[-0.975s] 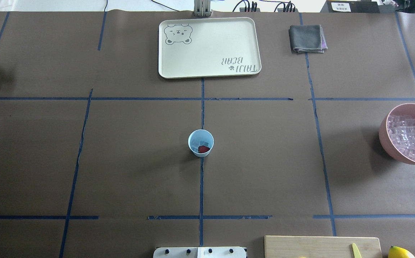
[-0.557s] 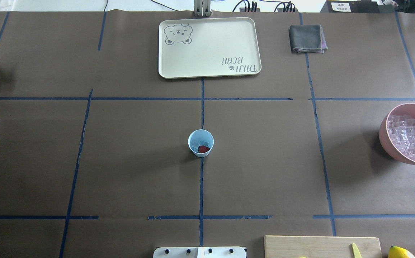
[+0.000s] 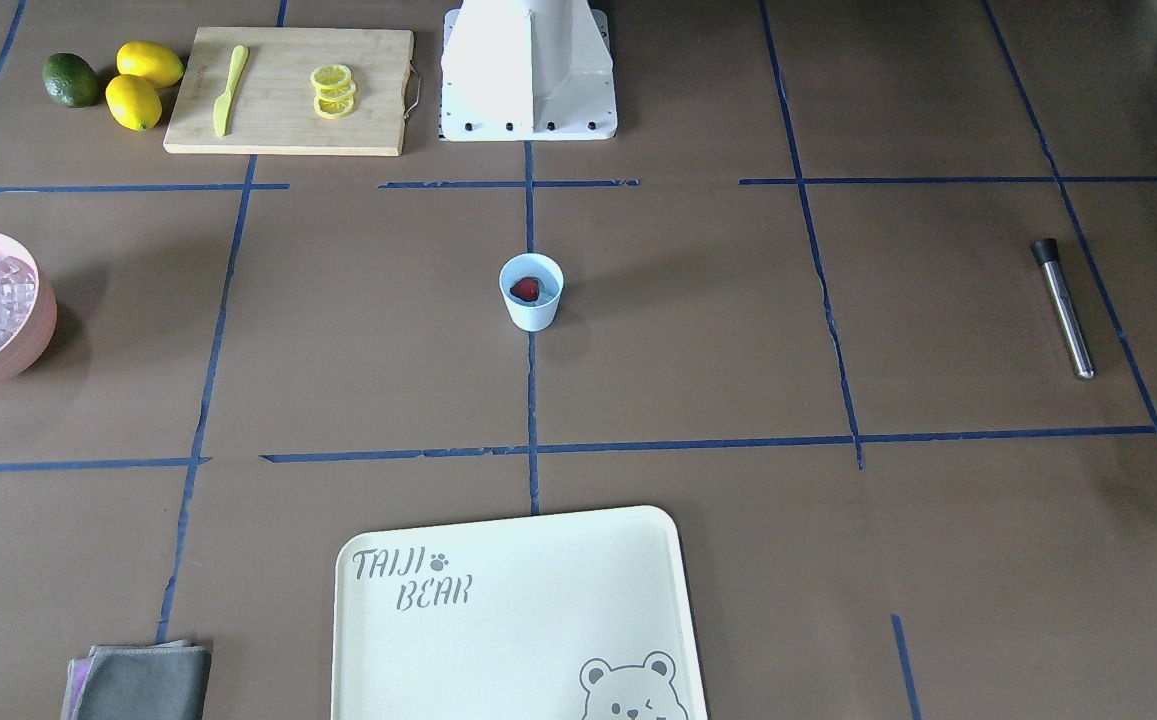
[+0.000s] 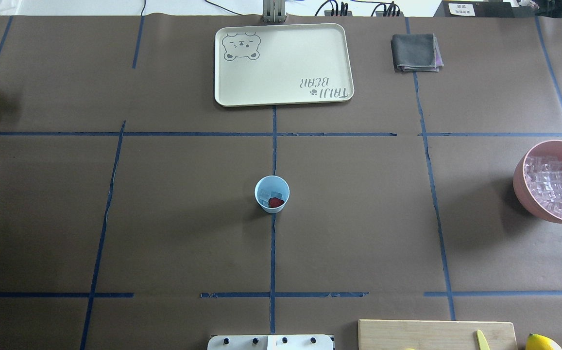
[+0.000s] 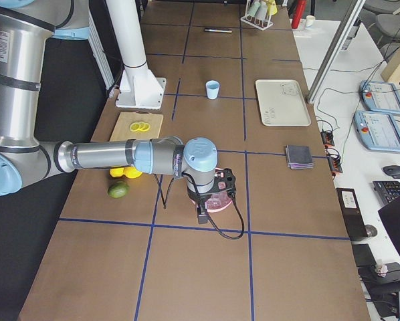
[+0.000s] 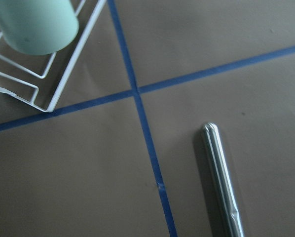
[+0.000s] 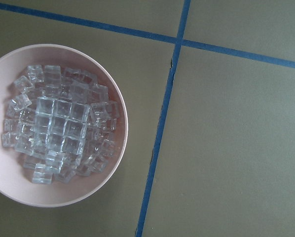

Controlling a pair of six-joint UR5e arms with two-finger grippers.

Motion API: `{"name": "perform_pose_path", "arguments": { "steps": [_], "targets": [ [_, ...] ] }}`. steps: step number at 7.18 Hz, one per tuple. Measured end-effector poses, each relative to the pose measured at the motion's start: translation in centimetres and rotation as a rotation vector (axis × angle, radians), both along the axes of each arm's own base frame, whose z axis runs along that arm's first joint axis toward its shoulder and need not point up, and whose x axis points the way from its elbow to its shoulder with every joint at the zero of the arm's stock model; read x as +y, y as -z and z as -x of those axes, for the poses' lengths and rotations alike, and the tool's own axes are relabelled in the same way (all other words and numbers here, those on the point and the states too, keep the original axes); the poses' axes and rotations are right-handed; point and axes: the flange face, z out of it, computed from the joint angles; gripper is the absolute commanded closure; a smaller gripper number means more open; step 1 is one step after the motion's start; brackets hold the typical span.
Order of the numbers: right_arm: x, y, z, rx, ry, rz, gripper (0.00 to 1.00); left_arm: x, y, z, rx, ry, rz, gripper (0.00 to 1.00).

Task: Mash ice and strawberries in cup
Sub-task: 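Move the left gripper to the metal muddler lying on the table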

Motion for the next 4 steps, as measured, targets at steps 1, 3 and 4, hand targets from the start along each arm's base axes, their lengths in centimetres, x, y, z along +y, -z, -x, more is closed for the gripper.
{"name": "perform_pose_path", "arguments": {
  "steps": [1, 3, 4],
  "targets": [
    [0.0, 0.0, 0.0, 0.000, 0.000, 0.000, 0.01, 0.0, -1.2, -1.3, 0.020, 0.046, 0.005, 0.00],
    [0.0, 0.0, 0.0, 0.000, 0.000, 0.000, 0.01, 0.3, -2.5, -5.4, 0.056, 0.068, 0.021, 0.00],
    [0.0, 0.0, 0.0, 0.000, 0.000, 0.000, 0.01, 0.6, -2.5, -7.5, 0.068, 0.068, 0.026, 0.00]
  ]
}}
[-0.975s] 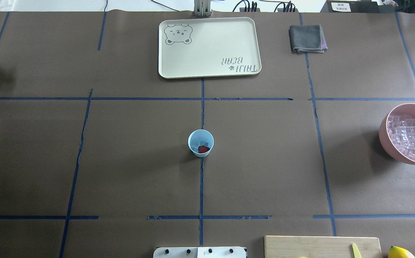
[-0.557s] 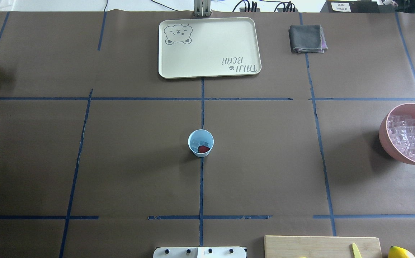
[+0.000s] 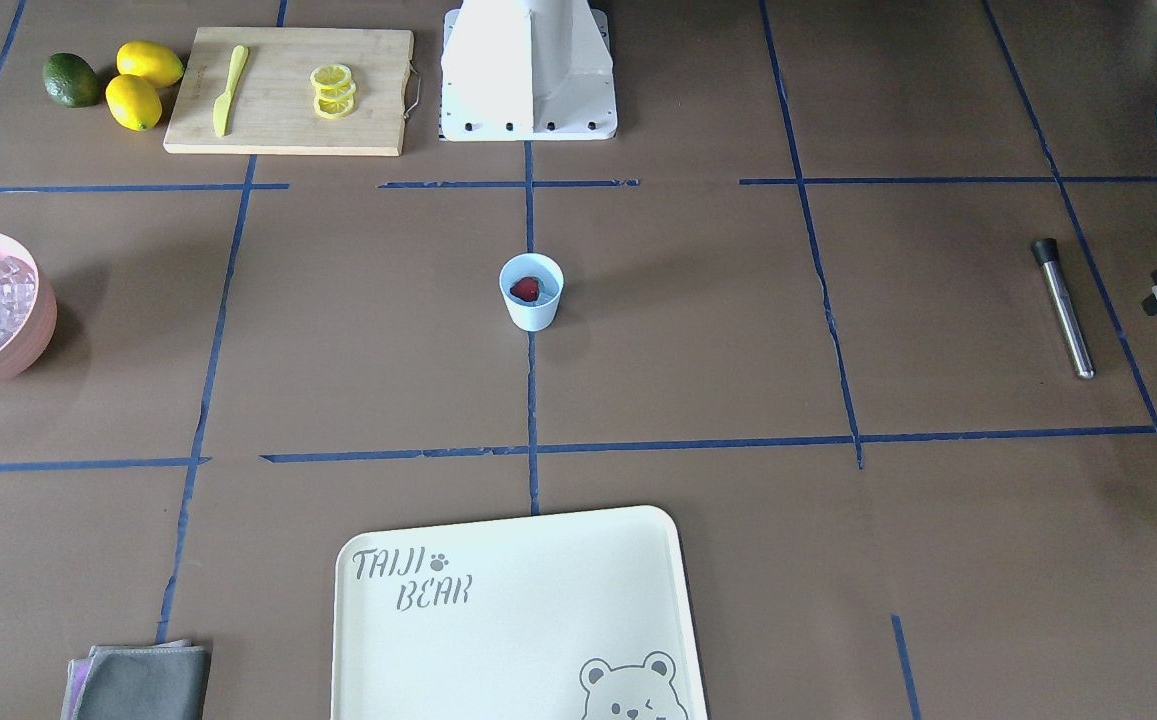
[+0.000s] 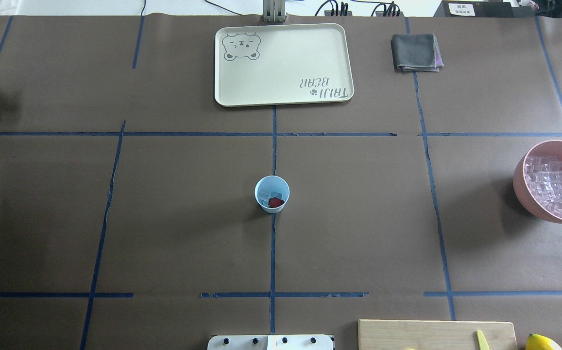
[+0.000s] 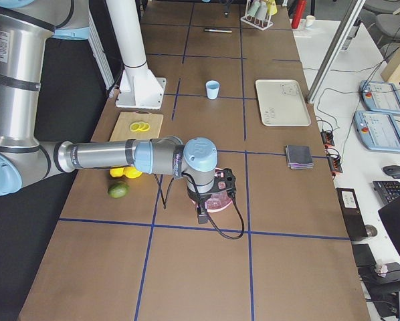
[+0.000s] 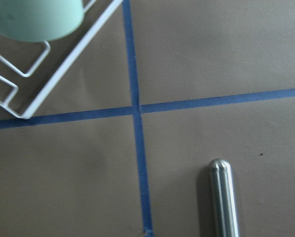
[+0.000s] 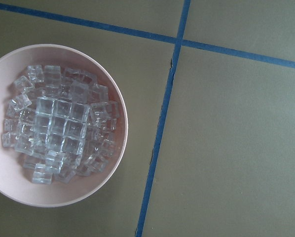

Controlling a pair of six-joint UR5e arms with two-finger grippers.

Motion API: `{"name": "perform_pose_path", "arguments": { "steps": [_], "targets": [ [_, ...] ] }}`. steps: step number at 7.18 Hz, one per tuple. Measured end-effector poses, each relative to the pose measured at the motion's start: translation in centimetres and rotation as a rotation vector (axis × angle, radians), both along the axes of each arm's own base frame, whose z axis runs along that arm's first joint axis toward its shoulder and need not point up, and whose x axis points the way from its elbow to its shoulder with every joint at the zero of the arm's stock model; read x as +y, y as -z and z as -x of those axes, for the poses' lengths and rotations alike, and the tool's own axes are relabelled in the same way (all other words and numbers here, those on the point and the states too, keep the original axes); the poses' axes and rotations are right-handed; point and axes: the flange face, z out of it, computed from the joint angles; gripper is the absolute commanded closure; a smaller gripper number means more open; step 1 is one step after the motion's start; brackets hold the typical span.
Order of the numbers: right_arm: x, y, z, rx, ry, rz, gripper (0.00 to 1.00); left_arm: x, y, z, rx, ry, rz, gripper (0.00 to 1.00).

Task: Mash ice and strawberries in cup
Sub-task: 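Move the left gripper to the metal muddler lying on the table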

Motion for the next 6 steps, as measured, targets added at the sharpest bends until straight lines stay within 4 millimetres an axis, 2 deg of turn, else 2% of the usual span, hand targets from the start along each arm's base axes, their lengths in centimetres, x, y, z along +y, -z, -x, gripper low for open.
{"name": "perform_pose_path", "arguments": {
  "steps": [2, 6],
  "targets": [
    [0.0, 0.0, 0.0, 0.000, 0.000, 0.000, 0.01, 0.4, -0.2, -3.6, -0.017, -0.017, 0.001, 0.00],
    [0.3, -0.3, 0.0, 0.000, 0.002, 0.006, 0.01, 1.0, -0.9, -7.2, -0.032, -0.077, 0.014, 0.00]
  ]
}}
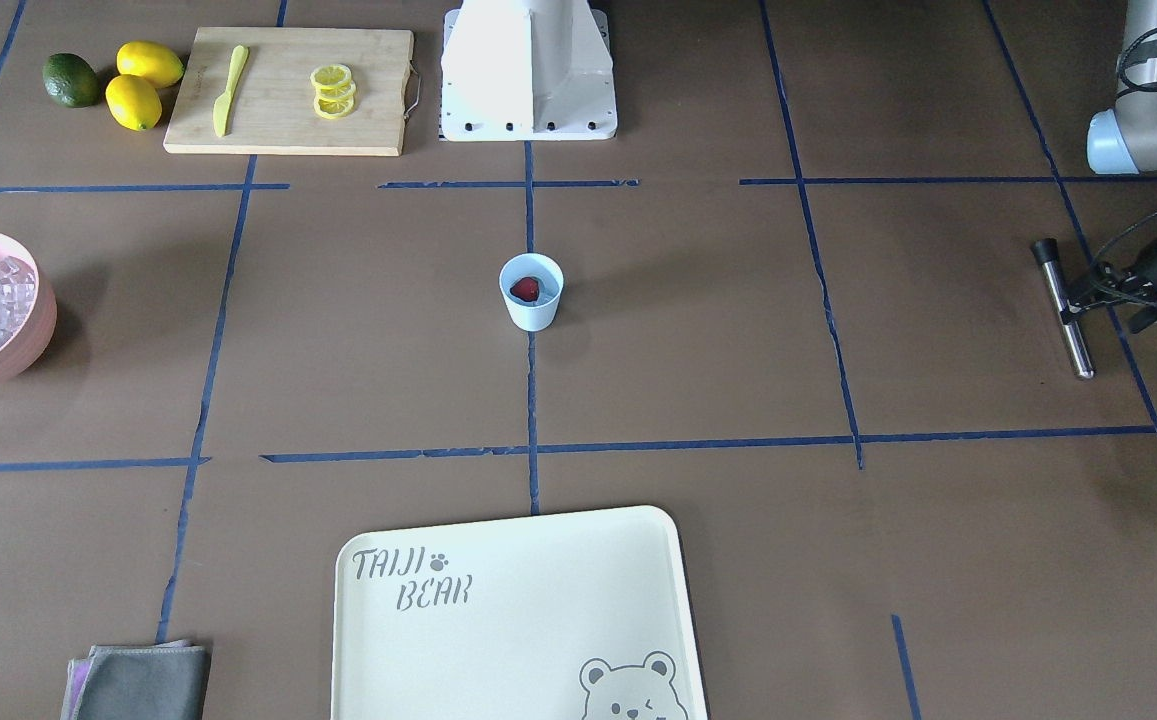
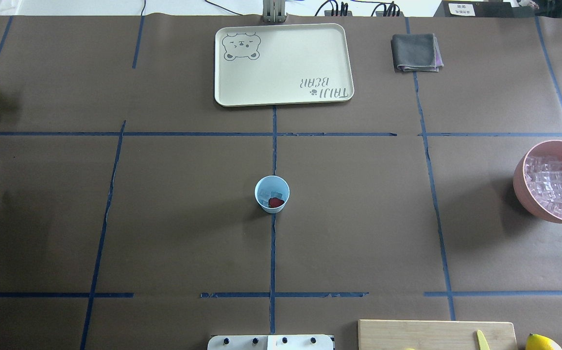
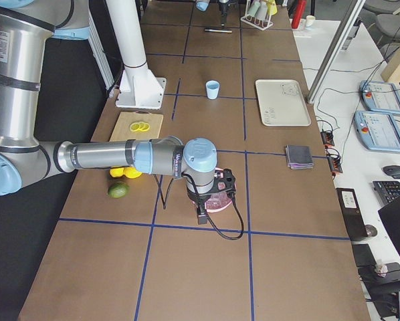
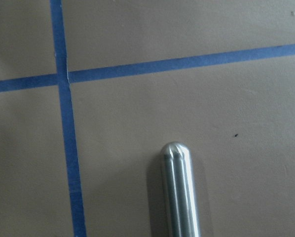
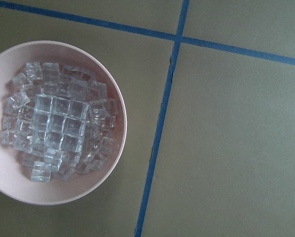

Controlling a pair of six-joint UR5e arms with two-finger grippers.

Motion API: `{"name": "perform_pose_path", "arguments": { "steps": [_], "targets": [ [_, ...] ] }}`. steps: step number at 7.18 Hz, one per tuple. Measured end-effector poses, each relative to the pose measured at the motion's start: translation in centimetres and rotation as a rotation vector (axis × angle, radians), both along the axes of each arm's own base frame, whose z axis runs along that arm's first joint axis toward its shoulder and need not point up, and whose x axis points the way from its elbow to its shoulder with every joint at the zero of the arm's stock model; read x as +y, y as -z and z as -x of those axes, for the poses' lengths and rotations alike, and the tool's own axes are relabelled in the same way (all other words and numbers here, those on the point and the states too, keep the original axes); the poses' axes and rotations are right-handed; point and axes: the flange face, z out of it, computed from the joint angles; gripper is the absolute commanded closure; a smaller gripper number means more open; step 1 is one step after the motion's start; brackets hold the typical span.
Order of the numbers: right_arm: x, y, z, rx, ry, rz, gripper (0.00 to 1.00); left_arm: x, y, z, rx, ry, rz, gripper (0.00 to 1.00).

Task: Mash ice and strawberries in cup
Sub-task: 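Move the left gripper to the metal muddler lying on the table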

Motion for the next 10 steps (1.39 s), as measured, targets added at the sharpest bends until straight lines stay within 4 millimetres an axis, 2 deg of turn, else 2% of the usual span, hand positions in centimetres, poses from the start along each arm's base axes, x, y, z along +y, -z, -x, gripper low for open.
{"name": "perform_pose_path", "arguments": {
  "steps": [6, 7, 8, 9, 10],
  "targets": [
    [0.2, -0.2, 0.0, 0.000, 0.001, 0.003, 0.01, 0.1, -0.6, -1.8, -0.010, -0.035, 0.002, 0.01],
    [0.3, -0.2, 0.0, 0.000, 0.001, 0.003, 0.01, 0.1, -0.5, -2.0, -0.011, -0.039, 0.001, 0.28],
    [0.3, -0.2, 0.0, 0.000, 0.001, 0.002, 0.01, 0.1, -0.5, -2.1, -0.013, -0.040, -0.001, 0.72],
    [0.3, -0.2, 0.0, 0.000, 0.002, 0.002, 0.01, -0.1, -0.4, -2.2, -0.016, -0.038, -0.007, 0.93],
    [0.3, -0.1, 0.0, 0.000, 0.002, 0.002, 0.01, -0.5, -0.1, -2.4, -0.016, -0.038, -0.014, 0.98]
  ]
}}
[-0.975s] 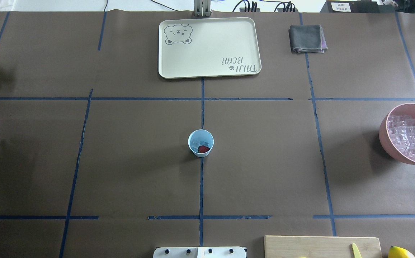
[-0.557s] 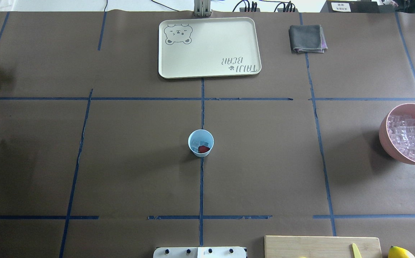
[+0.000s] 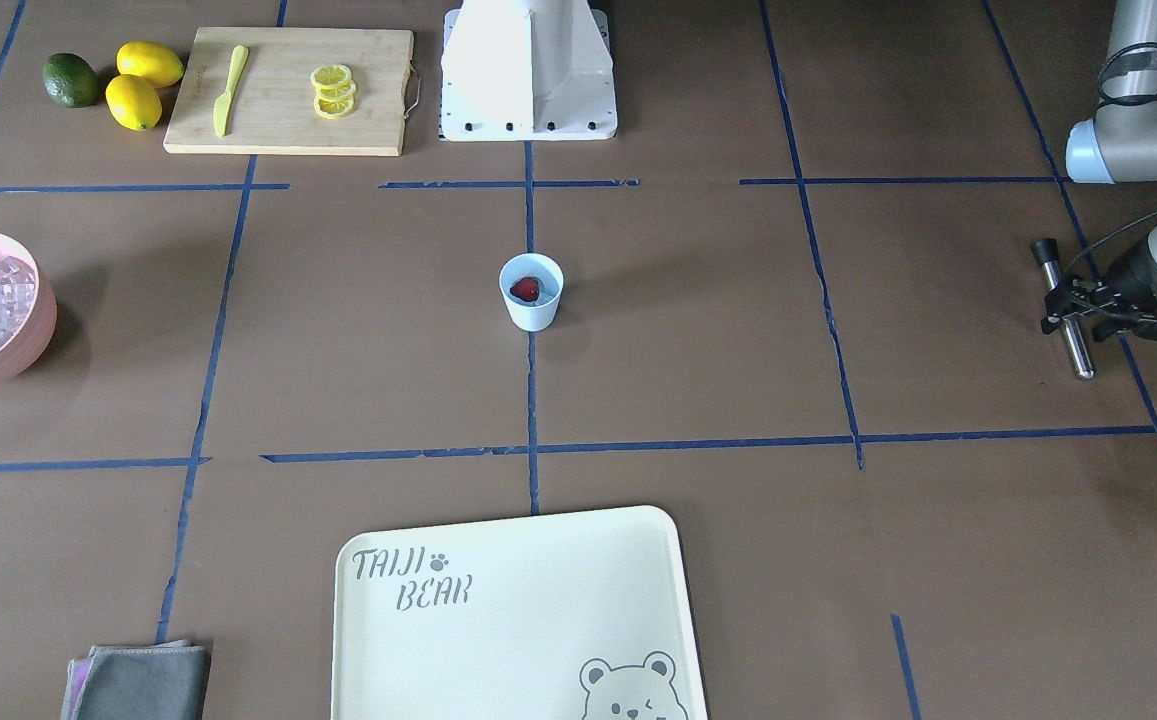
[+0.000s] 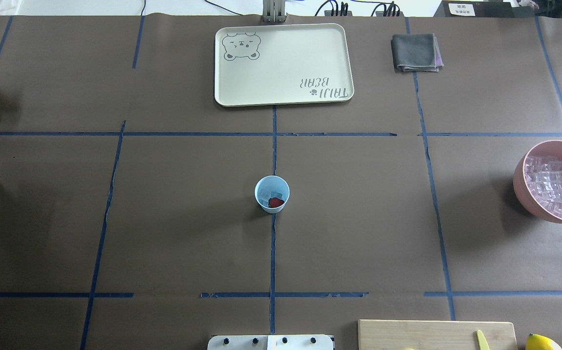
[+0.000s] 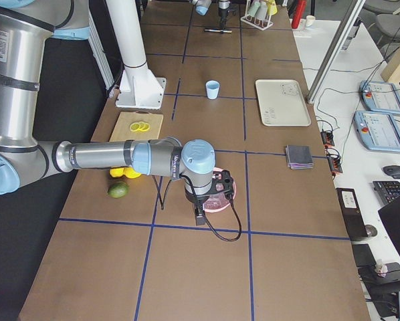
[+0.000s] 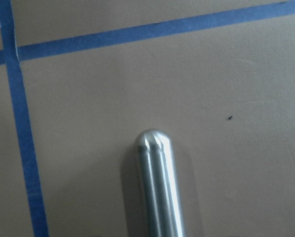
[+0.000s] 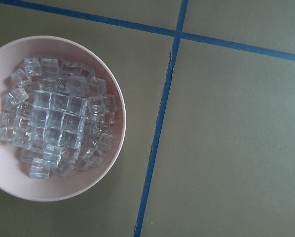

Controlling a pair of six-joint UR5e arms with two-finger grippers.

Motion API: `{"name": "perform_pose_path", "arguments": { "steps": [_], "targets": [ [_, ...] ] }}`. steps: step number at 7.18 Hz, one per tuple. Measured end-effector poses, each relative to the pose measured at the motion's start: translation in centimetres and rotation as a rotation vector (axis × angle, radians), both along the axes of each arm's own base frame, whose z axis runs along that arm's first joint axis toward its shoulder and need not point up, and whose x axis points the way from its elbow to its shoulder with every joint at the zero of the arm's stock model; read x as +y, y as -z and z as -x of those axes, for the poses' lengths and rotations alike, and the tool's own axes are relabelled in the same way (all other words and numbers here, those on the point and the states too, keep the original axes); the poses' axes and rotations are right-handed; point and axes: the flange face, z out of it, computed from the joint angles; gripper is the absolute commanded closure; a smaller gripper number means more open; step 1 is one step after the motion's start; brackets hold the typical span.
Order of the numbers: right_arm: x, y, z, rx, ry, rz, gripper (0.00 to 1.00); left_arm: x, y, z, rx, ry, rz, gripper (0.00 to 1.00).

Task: Mash ice and strawberries in cup
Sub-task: 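Move the left gripper to the metal muddler lying on the table, then grasp the muddler with the left gripper and lift it upright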

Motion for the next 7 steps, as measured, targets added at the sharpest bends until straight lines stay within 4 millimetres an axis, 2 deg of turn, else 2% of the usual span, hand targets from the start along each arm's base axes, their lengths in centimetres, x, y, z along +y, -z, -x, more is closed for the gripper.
{"name": "perform_pose_path", "arguments": {
  "steps": [2, 4, 6, 7],
  "targets": [
    [0.0, 0.0, 0.0, 0.000, -0.001, 0.000, 0.01, -0.4, 0.5, -0.2, 0.004, -0.001, -0.010, 0.99],
    [-0.2, 0.2, 0.0, -0.001, -0.004, -0.003, 0.01, -1.3, 3.3, -0.6, 0.029, 0.000, -0.053, 0.99],
    [-0.2, 0.2, 0.0, -0.001, -0.005, -0.003, 0.01, -3.4, 8.9, -1.3, 0.079, 0.007, -0.155, 0.98],
    [-0.2, 0.2, 0.0, -0.001, -0.005, -0.002, 0.01, -4.4, 12.7, -1.7, 0.121, -0.001, -0.254, 0.97]
  ]
}}
